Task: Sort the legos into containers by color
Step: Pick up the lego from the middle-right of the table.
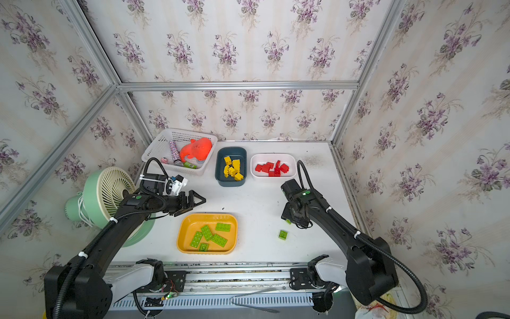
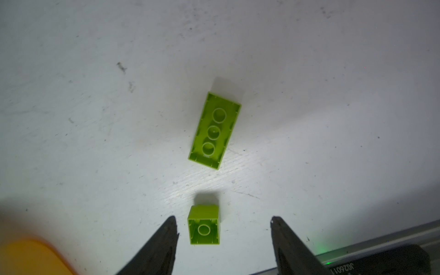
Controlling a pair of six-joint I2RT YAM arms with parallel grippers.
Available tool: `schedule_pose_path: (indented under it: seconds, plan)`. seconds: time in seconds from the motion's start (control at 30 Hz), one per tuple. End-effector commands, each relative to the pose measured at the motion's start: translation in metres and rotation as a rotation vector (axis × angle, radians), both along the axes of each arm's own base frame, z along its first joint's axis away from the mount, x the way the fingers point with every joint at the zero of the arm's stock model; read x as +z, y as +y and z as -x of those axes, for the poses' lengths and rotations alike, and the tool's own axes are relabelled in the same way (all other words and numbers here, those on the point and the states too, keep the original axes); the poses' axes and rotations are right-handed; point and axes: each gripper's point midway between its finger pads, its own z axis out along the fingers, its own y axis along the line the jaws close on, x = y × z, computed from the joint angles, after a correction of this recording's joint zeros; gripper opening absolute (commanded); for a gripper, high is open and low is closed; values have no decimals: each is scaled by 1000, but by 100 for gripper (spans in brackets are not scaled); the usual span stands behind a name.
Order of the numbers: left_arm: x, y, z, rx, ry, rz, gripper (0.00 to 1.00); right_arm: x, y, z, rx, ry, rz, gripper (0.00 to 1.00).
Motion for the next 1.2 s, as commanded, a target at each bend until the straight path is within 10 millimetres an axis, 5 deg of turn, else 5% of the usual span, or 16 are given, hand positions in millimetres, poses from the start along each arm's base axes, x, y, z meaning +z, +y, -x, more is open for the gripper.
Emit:
schedule_pose_path:
  seconds: [0.0,0.27,0.57,0.7,1.03,1.17]
  plan:
    - [3,-2,0,-24,-18,7,99,-2,-4,-11,-187,-29,13,66]
    - [-1,-2,4,-26,-15,3,99,-33,16,-41,-200,-24,-43,65]
    - [-2,-2,4,-31,-15,2,99,-61,15,-38,-210,20,-40,52]
    - [-3,-2,3,-32,-11,-1,99,-67,12,-36,-198,38,-24,42]
    - [-5,-2,3,-33,-6,-2,99,-68,6,-37,-139,38,2,38]
    - [-3,-2,4,-32,-13,-1,99,-54,15,-49,-65,-15,-39,34]
